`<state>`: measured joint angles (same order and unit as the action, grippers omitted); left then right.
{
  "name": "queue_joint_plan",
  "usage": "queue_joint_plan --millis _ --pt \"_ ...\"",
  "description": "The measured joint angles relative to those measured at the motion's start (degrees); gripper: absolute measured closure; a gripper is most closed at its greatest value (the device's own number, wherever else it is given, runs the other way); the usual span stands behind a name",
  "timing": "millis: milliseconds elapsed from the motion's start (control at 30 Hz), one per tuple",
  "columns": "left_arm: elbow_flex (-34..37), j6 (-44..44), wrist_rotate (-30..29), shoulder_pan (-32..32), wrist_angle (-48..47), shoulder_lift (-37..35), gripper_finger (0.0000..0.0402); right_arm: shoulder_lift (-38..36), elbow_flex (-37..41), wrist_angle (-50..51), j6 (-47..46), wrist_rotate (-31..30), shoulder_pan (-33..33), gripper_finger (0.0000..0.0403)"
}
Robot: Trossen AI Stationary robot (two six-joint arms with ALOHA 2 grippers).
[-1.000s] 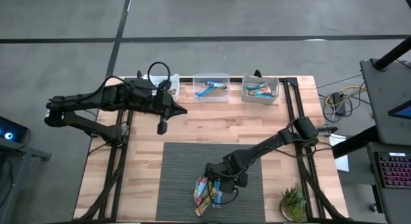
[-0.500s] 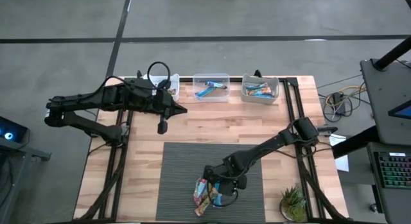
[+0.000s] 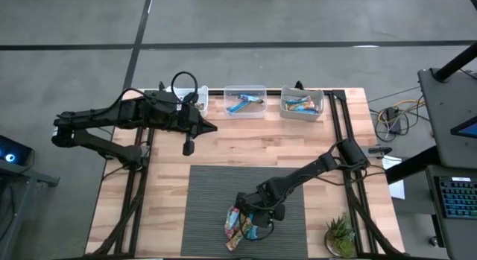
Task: Pick and place Granola Bars by type
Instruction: Put the blue granola bar into the transparent bin
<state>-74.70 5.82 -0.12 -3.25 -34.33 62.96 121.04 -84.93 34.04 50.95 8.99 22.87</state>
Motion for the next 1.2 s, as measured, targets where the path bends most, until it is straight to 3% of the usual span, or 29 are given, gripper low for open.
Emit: queue_joint_plan --millis 433,900,1200 --pt "0.00 -0.01 -0.35 -0.02 0.01 0.00 0.0401 0.08 0.50 -0.15 -1.50 0.02 0.00 0.0195" --pt "0.00 0.01 -1.49 -0.02 0.01 0.00 0.0401 0.08 0.57 0.05 -1.50 0.00 0.00 0.0328" --pt "0.00 -0.01 -1.49 -0.02 0.01 0.00 0.0401 0.21 -1.76 3.20 -5.37 -0.24 -0.07 0.0352"
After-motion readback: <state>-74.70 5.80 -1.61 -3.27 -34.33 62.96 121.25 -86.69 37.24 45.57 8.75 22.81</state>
